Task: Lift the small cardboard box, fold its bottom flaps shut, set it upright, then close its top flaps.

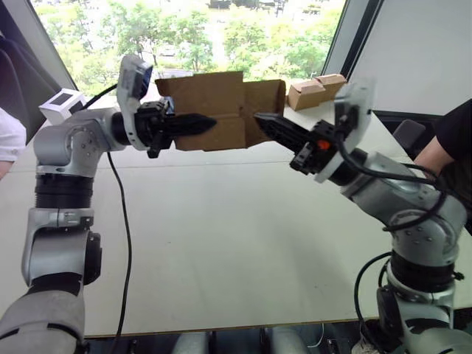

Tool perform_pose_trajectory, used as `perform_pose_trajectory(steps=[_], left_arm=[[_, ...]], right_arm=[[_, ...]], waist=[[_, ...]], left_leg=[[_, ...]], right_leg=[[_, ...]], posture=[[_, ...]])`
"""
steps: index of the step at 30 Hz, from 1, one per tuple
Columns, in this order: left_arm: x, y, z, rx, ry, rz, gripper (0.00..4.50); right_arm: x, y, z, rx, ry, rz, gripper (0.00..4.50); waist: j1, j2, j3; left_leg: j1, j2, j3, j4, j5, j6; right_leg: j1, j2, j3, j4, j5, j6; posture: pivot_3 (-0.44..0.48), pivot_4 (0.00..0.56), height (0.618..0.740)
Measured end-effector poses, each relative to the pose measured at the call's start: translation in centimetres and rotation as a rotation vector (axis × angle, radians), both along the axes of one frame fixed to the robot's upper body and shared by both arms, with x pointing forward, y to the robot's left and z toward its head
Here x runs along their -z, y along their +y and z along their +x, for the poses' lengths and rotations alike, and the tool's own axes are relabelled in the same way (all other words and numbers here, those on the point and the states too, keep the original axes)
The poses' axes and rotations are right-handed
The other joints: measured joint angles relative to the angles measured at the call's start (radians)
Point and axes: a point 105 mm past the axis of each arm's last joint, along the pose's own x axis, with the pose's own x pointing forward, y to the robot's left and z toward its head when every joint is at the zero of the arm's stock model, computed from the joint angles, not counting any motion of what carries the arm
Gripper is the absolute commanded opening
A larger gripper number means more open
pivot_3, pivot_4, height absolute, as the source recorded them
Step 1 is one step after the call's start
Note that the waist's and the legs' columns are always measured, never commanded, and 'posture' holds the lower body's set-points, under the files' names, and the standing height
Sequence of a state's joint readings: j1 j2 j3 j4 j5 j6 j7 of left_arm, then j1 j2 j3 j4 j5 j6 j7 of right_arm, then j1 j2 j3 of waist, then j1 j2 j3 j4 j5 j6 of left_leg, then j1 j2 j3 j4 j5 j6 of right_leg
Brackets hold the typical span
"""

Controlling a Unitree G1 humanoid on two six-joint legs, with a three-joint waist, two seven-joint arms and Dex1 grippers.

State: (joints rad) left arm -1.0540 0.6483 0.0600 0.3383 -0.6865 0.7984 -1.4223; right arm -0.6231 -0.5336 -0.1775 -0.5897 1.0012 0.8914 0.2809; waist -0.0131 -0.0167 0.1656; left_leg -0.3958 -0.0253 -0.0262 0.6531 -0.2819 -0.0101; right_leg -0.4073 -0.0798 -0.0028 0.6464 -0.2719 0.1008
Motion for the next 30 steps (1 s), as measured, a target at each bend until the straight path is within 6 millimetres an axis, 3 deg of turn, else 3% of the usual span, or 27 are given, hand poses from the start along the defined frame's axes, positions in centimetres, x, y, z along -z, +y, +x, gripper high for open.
perform_pose_trajectory(steps=[4, 6, 12, 24, 30], left_arm=[[0.0, 0.1, -0.1, 0.009, -0.003, 0.002, 0.00], [0.0, 0.1, -0.2, 0.011, -0.003, 0.001, 0.00], [0.0, -0.3, -0.2, 0.027, 0.000, -0.004, 0.00], [-0.1, -0.9, -0.7, 0.048, -0.010, 0.005, 0.00], [0.5, -0.9, -0.8, 0.044, 0.018, 0.001, 0.00]], right_arm=[[3.1, -2.2, -0.1, 0.048, 0.111, -0.088, 0.04], [4.3, -2.2, -0.2, 0.042, 0.153, -0.099, 0.04], [4.4, -1.0, 0.3, 0.022, 0.138, -0.085, 0.04], [2.3, 1.7, 0.8, -0.076, 0.088, 0.043, 0.04], [2.7, 2.2, 0.7, -0.106, 0.094, 0.034, 0.04]], waist=[[0.001, 0.000, 0.000], [-0.002, 0.000, 0.000], [-0.004, 0.000, 0.000], [-0.001, 0.000, 0.000], [-0.001, 0.000, 0.000]], left_leg=[[0.000, 0.000, 0.000, 0.000, 0.000, 0.001], [0.000, 0.000, 0.001, 0.000, 0.000, 0.001], [0.001, 0.001, 0.001, 0.000, 0.000, 0.001], [0.000, 0.001, 0.000, 0.001, 0.000, 0.001], [0.000, 0.001, 0.000, 0.001, 0.000, 0.001]], right_leg=[[0.001, 0.000, 0.000, 0.000, 0.000, 0.000], [0.000, 0.000, 0.000, 0.000, 0.000, 0.000], [0.000, 0.002, 0.001, 0.000, 0.000, 0.000], [0.000, 0.001, 0.001, 0.000, 0.000, 0.000], [0.000, 0.001, 0.001, 0.000, 0.000, 0.000]], posture=[[0.000, 0.150, 0.737], [0.000, 0.150, 0.737], [0.000, 0.150, 0.737], [0.000, 0.150, 0.737], [0.000, 0.150, 0.737]])
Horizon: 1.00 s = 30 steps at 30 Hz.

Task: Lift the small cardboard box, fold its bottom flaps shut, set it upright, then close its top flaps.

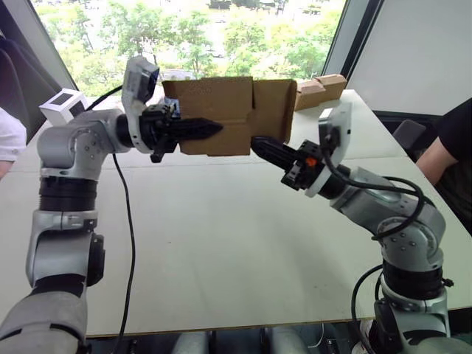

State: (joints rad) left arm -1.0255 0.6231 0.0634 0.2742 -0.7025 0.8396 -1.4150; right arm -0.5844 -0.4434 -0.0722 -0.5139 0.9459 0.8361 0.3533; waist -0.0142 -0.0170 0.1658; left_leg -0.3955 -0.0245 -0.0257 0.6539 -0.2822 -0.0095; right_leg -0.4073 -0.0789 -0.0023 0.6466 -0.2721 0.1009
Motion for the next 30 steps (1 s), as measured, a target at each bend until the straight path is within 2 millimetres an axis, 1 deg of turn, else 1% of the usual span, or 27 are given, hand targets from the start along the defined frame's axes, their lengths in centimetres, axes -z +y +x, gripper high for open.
perform_pose_trajectory(steps=[6, 9, 12, 14, 15, 17, 18, 21, 23, 27, 30], left_arm=[[0.1, -0.2, 0.0, -0.004, 0.002, -0.009, 0.00], [0.2, -0.2, 0.1, -0.010, 0.008, -0.014, 0.00], [0.0, -0.1, 0.1, -0.018, 0.007, -0.025, 0.00], [0.0, 0.0, 0.1, -0.022, 0.006, -0.029, 0.00], [-0.1, -0.1, 0.2, -0.022, 0.006, -0.032, 0.00], [0.0, 0.0, 0.1, -0.025, 0.007, -0.043, 0.00], [0.1, 0.0, 0.1, -0.023, 0.010, -0.046, 0.00], [0.2, -0.4, 0.1, -0.010, 0.016, -0.058, 0.00], [0.2, -0.5, 0.1, -0.011, 0.016, -0.062, 0.00], [0.2, -0.9, 0.0, 0.004, 0.015, -0.069, 0.00], [0.2, -1.0, -0.1, 0.008, 0.015, -0.072, 0.00]], right_arm=[[0.4, -0.2, 0.0, -0.018, 0.001, -0.017, 0.04], [0.3, -1.5, -0.3, -0.024, 0.015, -0.032, 0.04], [-1.9, -3.5, -1.3, -0.105, 0.070, 0.118, 0.04], [-3.2, -4.9, -1.2, -0.092, 0.064, 0.160, 0.04], [-3.4, -5.6, -0.9, -0.069, 0.064, 0.167, 0.04], [-3.1, -6.5, 0.0, -0.020, 0.082, 0.176, 0.04], [-2.6, -7.0, 0.7, 0.015, 0.094, 0.179, 0.04], [-0.5, -9.1, 3.1, 0.128, 0.153, 0.188, 0.04], [0.6, -9.7, 4.6, 0.195, 0.163, 0.183, 0.04], [1.7, -9.5, 6.9, 0.277, 0.155, 0.167, 0.04], [2.3, -8.6, 7.5, 0.275, 0.152, 0.152, 0.04]], waist=[[0.001, 0.000, 0.000], [0.002, 0.000, 0.000], [0.001, 0.000, 0.000], [0.001, 0.000, 0.000], [0.001, 0.000, 0.000], [0.001, 0.000, 0.000], [0.000, 0.000, 0.000], [0.001, 0.000, 0.000], [0.001, 0.000, 0.000], [-0.003, 0.000, 0.000], [-0.003, 0.000, 0.000]], left_leg=[[0.000, 0.000, 0.000, 0.000, 0.000, 0.000], [0.000, 0.000, 0.000, 0.000, 0.000, 0.000], [0.000, 0.000, 0.000, 0.000, 0.000, 0.000], [0.000, 0.000, 0.000, 0.000, 0.000, 0.000], [0.000, 0.000, 0.000, 0.000, 0.000, 0.000], [0.000, 0.000, 0.000, 0.000, 0.000, 0.000], [0.000, 0.000, 0.000, 0.000, 0.000, 0.000], [0.000, 0.000, 0.001, 0.000, 0.000, 0.000], [0.000, 0.000, 0.001, 0.000, 0.000, 0.000], [0.000, 0.000, 0.001, 0.000, 0.000, 0.000], [0.000, 0.000, 0.001, 0.000, 0.000, 0.000]], right_leg=[[0.000, 0.000, 0.000, 0.000, 0.000, 0.000], [0.000, 0.000, 0.000, 0.000, 0.000, 0.000], [0.000, -0.001, 0.000, 0.000, 0.000, 0.000], [0.000, -0.001, 0.000, -0.001, 0.000, 0.000], [0.001, -0.001, 0.000, -0.001, 0.000, 0.000], [0.000, -0.001, 0.000, -0.001, 0.000, 0.000], [0.000, -0.001, 0.000, -0.001, 0.000, 0.000], [0.000, -0.001, 0.000, -0.001, 0.000, 0.000], [0.000, 0.000, 0.000, 0.000, 0.000, 0.000], [0.000, 0.000, 0.000, 0.000, 0.000, 0.000], [-0.001, 0.000, 0.000, 0.000, 0.000, 0.000]], posture=[[0.000, 0.150, 0.737], [0.000, 0.150, 0.737], [0.000, 0.150, 0.737], [0.000, 0.150, 0.737], [0.000, 0.150, 0.737], [0.000, 0.150, 0.737], [0.000, 0.150, 0.737], [0.000, 0.150, 0.737], [0.000, 0.150, 0.737], [0.000, 0.150, 0.737], [0.000, 0.150, 0.737]])
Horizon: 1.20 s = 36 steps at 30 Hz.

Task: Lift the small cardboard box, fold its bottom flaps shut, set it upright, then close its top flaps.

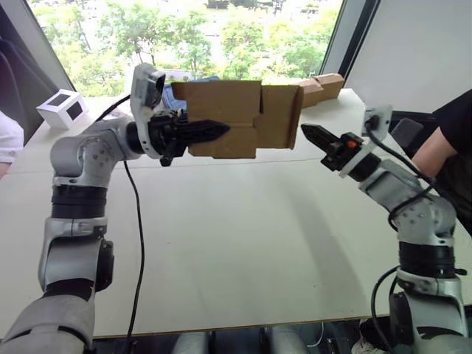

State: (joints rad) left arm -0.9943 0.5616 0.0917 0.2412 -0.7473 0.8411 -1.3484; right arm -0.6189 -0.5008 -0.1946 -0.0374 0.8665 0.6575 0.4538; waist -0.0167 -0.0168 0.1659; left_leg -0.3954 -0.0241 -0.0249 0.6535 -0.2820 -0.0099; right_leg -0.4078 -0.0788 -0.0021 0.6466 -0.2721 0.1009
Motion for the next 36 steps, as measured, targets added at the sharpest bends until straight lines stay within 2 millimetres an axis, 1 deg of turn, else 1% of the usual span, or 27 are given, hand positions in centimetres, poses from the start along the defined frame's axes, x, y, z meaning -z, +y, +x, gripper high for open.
perform_pose_trajectory(steps=[3, 5, 7, 14, 19, 20, 21, 24, 25, 31, 36], left_arm=[[0.0, -0.1, 0.0, 0.003, 0.000, -0.001, 0.00], [0.0, -0.1, 0.0, 0.002, 0.001, -0.001, 0.00], [0.0, -0.1, 0.0, 0.000, 0.000, -0.001, 0.00], [0.2, 0.0, 0.3, -0.013, 0.009, -0.003, 0.00], [0.2, -0.1, 0.3, -0.007, 0.010, -0.006, 0.00], [0.2, -0.1, 0.3, -0.005, 0.011, -0.006, 0.00], [0.2, -0.1, 0.3, -0.006, 0.012, -0.006, 0.00], [0.3, 0.0, 0.4, -0.009, 0.019, -0.007, 0.00], [0.3, 0.0, 0.4, -0.009, 0.019, -0.006, 0.00], [0.4, 0.0, 0.4, -0.010, 0.019, -0.006, 0.00], [0.4, 0.0, 0.4, -0.008, 0.019, -0.006, 0.00]], right_arm=[[0.0, 1.9, -0.3, -0.080, -0.012, 0.054, 0.04], [-0.4, 3.0, -1.0, -0.150, -0.020, 0.094, 0.04], [-0.9, 3.6, -2.1, -0.212, -0.036, 0.114, 0.04], [-1.8, 3.7, -4.3, -0.305, -0.048, 0.182, 0.04], [-2.4, 4.6, -5.4, -0.377, -0.043, 0.259, 0.04], [-2.4, 4.7, -5.5, -0.382, -0.040, 0.268, 0.53], [-2.5, 4.7, -5.5, -0.385, -0.037, 0.277, 0.66], [-2.4, 5.0, -5.6, -0.401, -0.024, 0.317, 1.83], [-2.4, 5.0, -5.6, -0.402, -0.021, 0.324, 2.09], [-1.5, 5.2, -5.4, -0.386, 0.020, 0.398, 2.09], [-2.1, 5.2, -5.5, -0.395, 0.014, 0.492, 2.09]], waist=[[0.000, 0.000, 0.000], [0.001, 0.000, 0.000], [0.005, 0.000, 0.000], [0.003, 0.000, 0.000], [0.002, 0.000, 0.000], [0.002, 0.000, 0.000], [0.002, 0.000, 0.000], [0.003, 0.000, 0.000], [0.003, 0.000, 0.000], [0.002, 0.000, 0.000], [0.002, 0.000, 0.000]], left_leg=[[0.000, 0.000, 0.000, 0.000, 0.000, 0.000], [0.000, 0.000, 0.000, 0.000, 0.000, 0.000], [0.000, 0.000, -0.001, 0.001, 0.000, 0.000], [0.000, -0.001, -0.001, 0.002, 0.000, 0.000], [0.000, 0.000, -0.001, 0.001, 0.000, 0.000], [0.000, 0.000, -0.001, 0.001, 0.000, 0.000], [0.000, 0.000, -0.001, 0.001, 0.000, 0.000], [0.000, 0.000, -0.001, 0.002, 0.000, 0.000], [0.000, 0.000, -0.001, 0.002, 0.000, 0.000], [0.000, -0.001, -0.001, 0.002, 0.000, 0.000], [0.000, -0.001, -0.001, 0.002, 0.000, 0.000]], right_leg=[[0.000, 0.000, 0.000, 0.000, 0.000, 0.000], [0.000, 0.000, 0.000, 0.000, 0.000, 0.000], [0.001, -0.001, 0.000, 0.000, 0.000, 0.000], [0.001, -0.001, 0.000, 0.000, 0.000, 0.000], [0.001, -0.001, 0.000, 0.000, 0.000, 0.000], [0.001, -0.001, 0.000, 0.000, 0.000, 0.000], [0.001, -0.001, 0.000, 0.000, 0.000, 0.000], [0.001, -0.001, 0.000, 0.000, 0.000, 0.000], [0.001, -0.001, 0.000, 0.000, 0.000, 0.000], [0.001, -0.001, 0.000, 0.000, 0.000, 0.000], [0.001, -0.001, 0.000, 0.000, 0.000, 0.000]], posture=[[0.000, 0.150, 0.737], [0.000, 0.150, 0.737], [0.000, 0.150, 0.737], [0.000, 0.150, 0.737], [0.000, 0.150, 0.737], [0.000, 0.150, 0.737], [0.000, 0.150, 0.737], [0.000, 0.150, 0.737], [0.000, 0.150, 0.737], [0.000, 0.150, 0.737], [0.000, 0.150, 0.737]])
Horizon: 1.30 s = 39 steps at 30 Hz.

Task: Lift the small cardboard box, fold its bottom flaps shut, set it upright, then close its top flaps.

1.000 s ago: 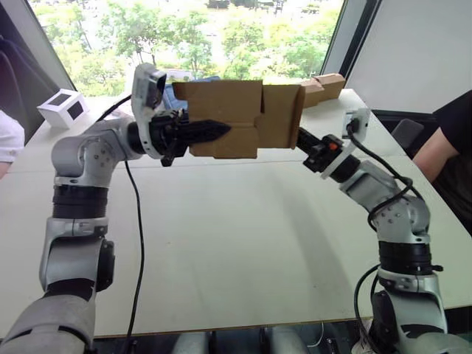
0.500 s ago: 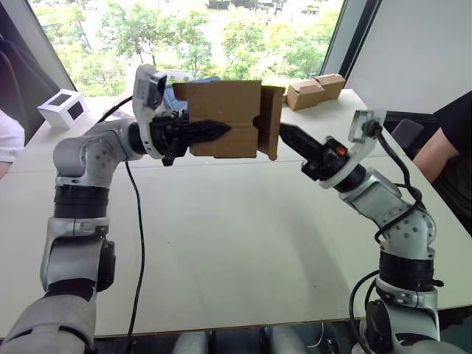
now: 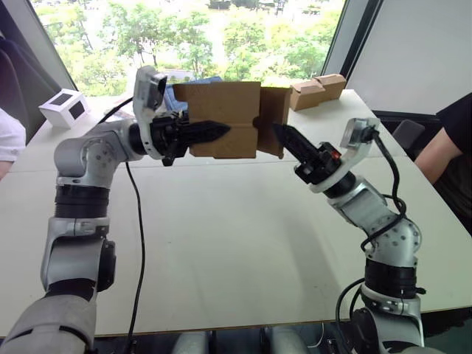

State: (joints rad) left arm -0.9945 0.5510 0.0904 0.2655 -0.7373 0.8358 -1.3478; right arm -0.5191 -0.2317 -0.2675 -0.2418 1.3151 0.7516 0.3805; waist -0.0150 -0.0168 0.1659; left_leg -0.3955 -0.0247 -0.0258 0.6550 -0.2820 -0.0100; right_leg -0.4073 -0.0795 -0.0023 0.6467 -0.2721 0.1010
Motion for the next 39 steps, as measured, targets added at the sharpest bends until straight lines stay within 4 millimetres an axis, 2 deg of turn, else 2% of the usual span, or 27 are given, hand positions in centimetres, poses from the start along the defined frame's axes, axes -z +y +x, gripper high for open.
perform_pose_trajectory(steps=[11, 15, 39], left_arm=[[0.0, 0.0, 0.0, 0.001, 0.000, 0.000, 0.00], [0.0, 0.0, 0.0, -0.001, 0.000, -0.001, 0.00], [0.1, -0.7, 0.2, -0.006, -0.010, -0.017, 0.00]], right_arm=[[-0.5, -0.1, -0.2, -0.023, 0.019, 0.098, 2.09], [-0.4, 0.2, -0.1, -0.028, 0.025, 0.110, 1.01], [-0.7, 1.6, 0.4, -0.010, 0.057, 0.164, 1.01]], waist=[[0.000, 0.000, 0.000], [0.000, 0.000, 0.000], [-0.002, 0.000, 0.000]], left_leg=[[0.000, 0.000, 0.000, 0.000, 0.000, 0.000], [0.000, 0.000, 0.000, 0.000, 0.000, 0.000], [0.000, 0.000, 0.000, -0.001, 0.000, 0.000]], right_leg=[[0.000, 0.000, 0.000, 0.000, 0.000, 0.000], [0.000, 0.000, 0.000, 0.000, 0.000, 0.000], [0.000, 0.000, 0.000, 0.000, 0.000, 0.000]], posture=[[0.000, 0.150, 0.737], [0.000, 0.150, 0.737], [0.000, 0.150, 0.737]])
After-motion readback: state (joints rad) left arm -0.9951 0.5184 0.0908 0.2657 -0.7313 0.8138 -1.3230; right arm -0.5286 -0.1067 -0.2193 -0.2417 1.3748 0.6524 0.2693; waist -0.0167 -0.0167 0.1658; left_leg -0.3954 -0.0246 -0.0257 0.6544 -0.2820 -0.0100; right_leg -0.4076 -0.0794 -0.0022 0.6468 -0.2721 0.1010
